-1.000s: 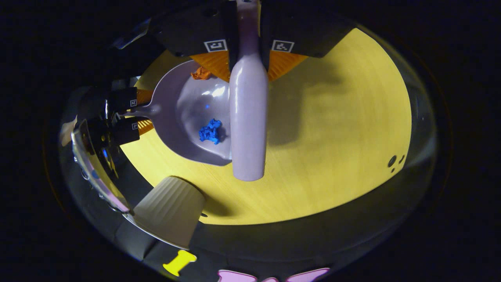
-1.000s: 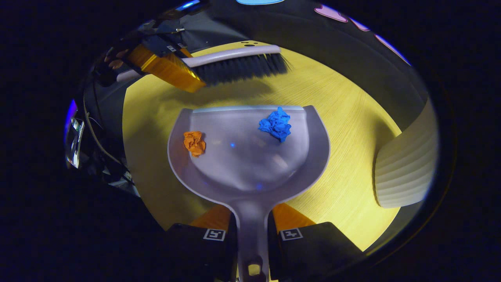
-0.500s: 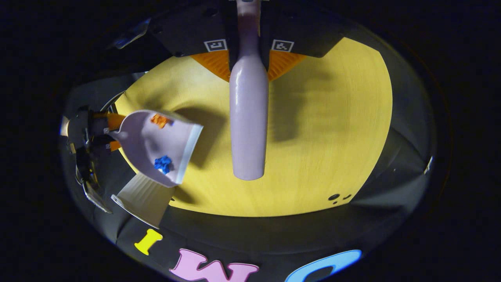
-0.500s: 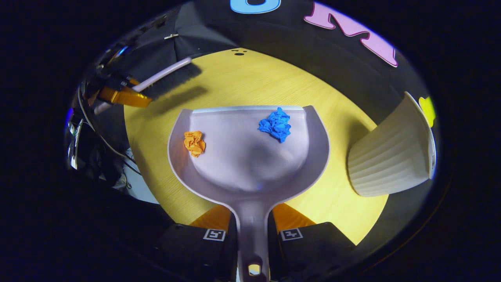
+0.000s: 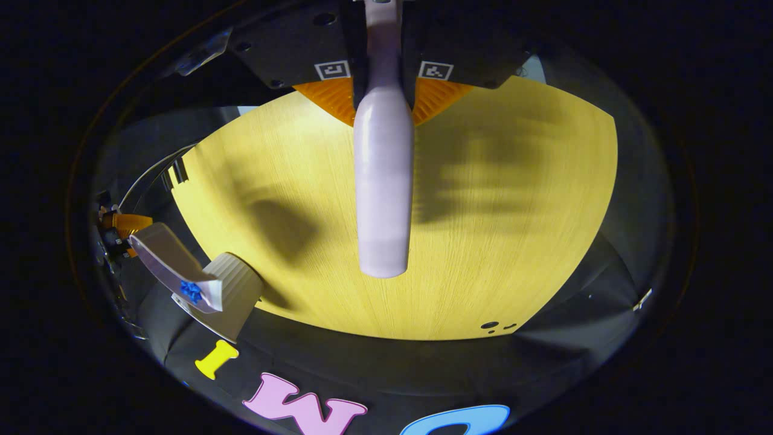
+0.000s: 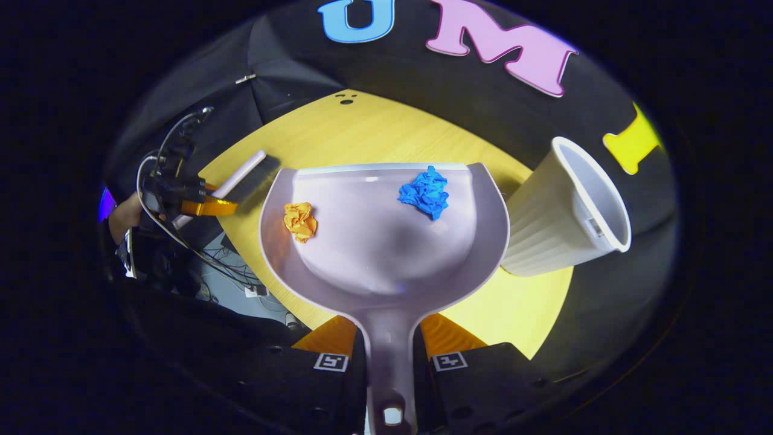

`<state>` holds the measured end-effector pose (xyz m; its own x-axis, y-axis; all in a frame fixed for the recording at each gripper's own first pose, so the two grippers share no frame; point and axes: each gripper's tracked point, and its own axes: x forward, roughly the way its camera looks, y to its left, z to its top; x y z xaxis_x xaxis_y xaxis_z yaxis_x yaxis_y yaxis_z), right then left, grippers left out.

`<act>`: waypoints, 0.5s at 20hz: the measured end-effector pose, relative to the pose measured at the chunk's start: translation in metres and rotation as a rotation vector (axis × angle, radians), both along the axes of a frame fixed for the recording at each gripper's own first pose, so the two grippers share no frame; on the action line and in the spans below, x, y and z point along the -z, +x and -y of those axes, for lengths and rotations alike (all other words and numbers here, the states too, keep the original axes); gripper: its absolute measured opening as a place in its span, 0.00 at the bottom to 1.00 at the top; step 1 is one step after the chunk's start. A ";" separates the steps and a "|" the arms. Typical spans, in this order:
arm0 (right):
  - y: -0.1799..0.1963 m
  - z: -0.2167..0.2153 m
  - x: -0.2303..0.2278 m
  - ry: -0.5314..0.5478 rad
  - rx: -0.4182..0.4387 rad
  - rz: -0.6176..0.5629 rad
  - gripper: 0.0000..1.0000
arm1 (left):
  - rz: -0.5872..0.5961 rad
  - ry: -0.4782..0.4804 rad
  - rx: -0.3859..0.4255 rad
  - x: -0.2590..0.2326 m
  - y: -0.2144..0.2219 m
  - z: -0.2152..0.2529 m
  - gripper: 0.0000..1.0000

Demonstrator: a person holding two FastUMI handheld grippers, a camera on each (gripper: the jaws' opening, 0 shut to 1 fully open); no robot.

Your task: Pick up the small broom and dustpan from the desktop, sweep the trash into the dustpan with the broom, and then empty the trash into the garbage bin.

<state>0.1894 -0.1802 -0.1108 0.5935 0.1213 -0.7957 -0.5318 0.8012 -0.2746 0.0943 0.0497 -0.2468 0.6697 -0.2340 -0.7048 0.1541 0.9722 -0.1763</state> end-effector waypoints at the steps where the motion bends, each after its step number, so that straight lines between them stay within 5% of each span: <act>1: -0.003 0.005 -0.013 0.004 0.014 0.012 0.41 | -0.006 -0.024 -0.012 0.003 -0.002 0.001 0.27; 10: 0.032 0.085 -0.129 0.119 0.217 0.179 0.36 | -0.014 -0.004 -0.038 -0.006 -0.008 -0.004 0.27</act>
<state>0.2212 -0.2649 0.0180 0.7453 0.0626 -0.6638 -0.2966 0.9228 -0.2460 0.0865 0.0541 -0.2410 0.6680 -0.2112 -0.7135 0.1144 0.9766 -0.1819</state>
